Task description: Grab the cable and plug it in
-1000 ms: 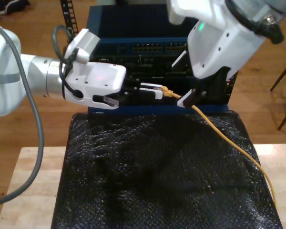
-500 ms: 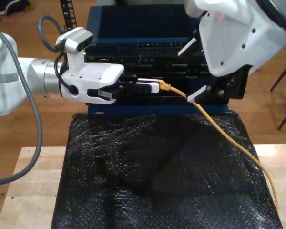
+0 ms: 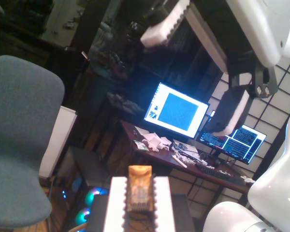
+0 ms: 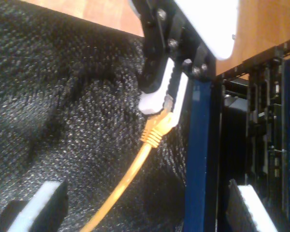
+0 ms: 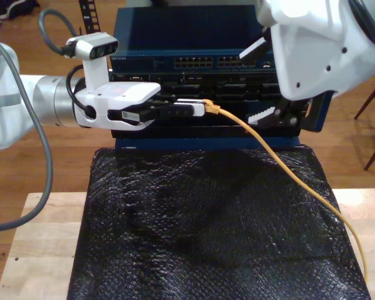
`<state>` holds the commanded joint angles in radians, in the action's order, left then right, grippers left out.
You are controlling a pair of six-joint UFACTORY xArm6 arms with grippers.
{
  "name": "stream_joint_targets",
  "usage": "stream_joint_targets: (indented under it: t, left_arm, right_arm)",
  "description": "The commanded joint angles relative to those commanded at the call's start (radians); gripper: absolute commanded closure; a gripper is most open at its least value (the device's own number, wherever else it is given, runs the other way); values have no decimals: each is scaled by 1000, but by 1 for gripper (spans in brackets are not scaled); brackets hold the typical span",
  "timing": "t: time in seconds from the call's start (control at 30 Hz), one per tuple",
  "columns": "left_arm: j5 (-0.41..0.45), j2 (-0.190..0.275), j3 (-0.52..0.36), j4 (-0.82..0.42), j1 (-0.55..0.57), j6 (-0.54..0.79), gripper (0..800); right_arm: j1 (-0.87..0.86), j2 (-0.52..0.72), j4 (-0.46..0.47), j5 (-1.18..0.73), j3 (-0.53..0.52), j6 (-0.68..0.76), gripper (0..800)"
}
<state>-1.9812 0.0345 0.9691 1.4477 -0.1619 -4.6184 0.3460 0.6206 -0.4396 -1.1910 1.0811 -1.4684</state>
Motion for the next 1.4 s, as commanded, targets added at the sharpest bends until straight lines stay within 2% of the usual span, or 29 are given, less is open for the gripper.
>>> stream_joint_targets:
  t: [0.27, 0.6, 1.4]
  left_arm:
    - [-37, 0, 6, 2, 0, -31, 797]
    - [-127, -57, 37, 49, -32, -46, 795]
    - [-235, -95, 41, 83, -31, -44, 780]
  right_arm:
    - [-3, 5, 3, 0, 8, -20, 8]
    - [-3, 48, 2, 2, 12, -43, 8]
    - [2, 141, -3, 3, 18, -104, 8]
